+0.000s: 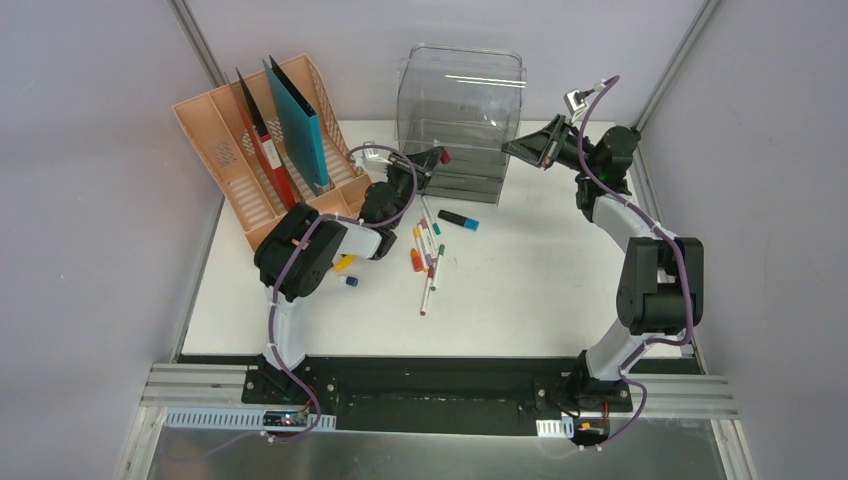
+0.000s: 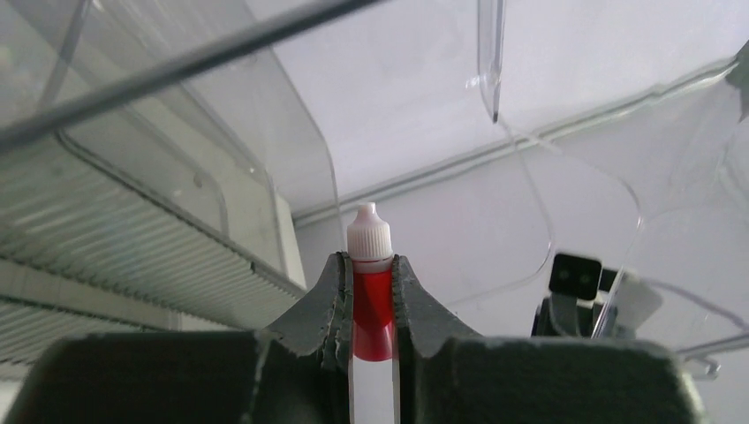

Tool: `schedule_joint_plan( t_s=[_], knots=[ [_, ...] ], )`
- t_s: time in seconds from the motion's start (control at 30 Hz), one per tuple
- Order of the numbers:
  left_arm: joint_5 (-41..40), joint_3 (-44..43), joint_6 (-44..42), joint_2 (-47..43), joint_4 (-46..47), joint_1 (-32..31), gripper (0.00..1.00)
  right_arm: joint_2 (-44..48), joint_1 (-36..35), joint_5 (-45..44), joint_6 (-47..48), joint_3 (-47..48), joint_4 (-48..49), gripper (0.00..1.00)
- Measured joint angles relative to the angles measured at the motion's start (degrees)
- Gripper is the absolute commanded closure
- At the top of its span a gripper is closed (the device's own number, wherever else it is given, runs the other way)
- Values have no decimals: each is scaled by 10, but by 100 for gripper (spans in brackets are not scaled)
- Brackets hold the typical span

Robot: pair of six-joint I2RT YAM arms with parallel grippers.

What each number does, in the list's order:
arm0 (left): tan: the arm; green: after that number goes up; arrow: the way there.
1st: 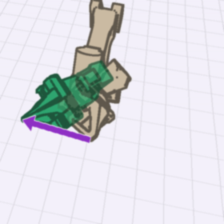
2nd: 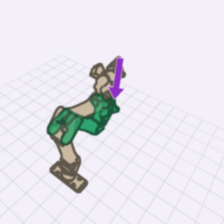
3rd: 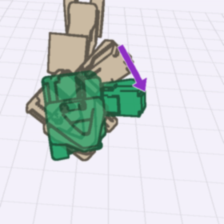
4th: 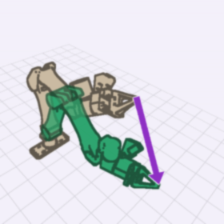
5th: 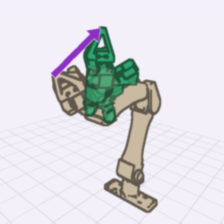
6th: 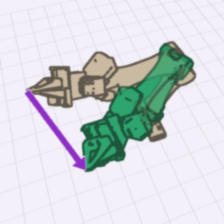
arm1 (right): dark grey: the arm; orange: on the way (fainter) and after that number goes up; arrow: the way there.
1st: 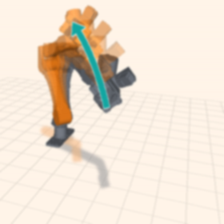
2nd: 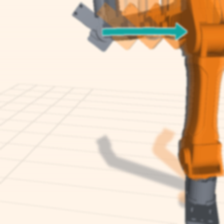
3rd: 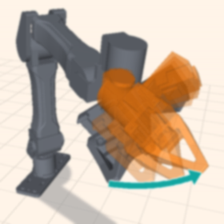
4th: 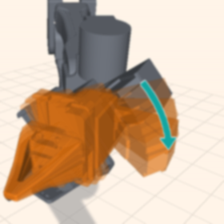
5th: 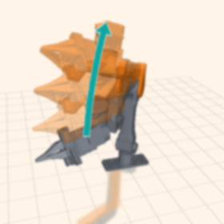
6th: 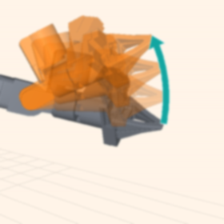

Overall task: Organize the desk
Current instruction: Place the stationery in the drawer.

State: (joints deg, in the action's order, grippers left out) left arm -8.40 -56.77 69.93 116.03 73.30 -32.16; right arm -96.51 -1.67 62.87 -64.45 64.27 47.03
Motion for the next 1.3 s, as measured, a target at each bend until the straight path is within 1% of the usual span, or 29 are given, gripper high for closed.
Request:
schedule_joint_plan(
  t_s=[0.23,0.57,0.6,0.67,0.9,1.0,1.17,1.3],
  knots=[
    [-74,-47,-5,2,-32,0,99,-1,0,0,0,0,3,92],
    [-148,-115,-54,29,-96,0,89,-1,0,0,0,0,3,92],
    [-153,-118,-59,30,-103,0,87,-1,0,0,0,0,3,92],
    [-163,-125,-70,30,-120,0,78,-2,0,0,0,0,4,92],
    [-182,-149,-104,30,-153,0,54,-7,0,4,0,0,7,92],
    [-186,-150,-111,30,-155,-1,49,-7,0,4,0,0,8,93],
    [-186,-151,-118,30,-165,-2,48,-7,0,4,0,0,9,93],
    [-183,-151,-127,30,-163,-2,41,-7,0,4,0,0,9,93]
  ],
)
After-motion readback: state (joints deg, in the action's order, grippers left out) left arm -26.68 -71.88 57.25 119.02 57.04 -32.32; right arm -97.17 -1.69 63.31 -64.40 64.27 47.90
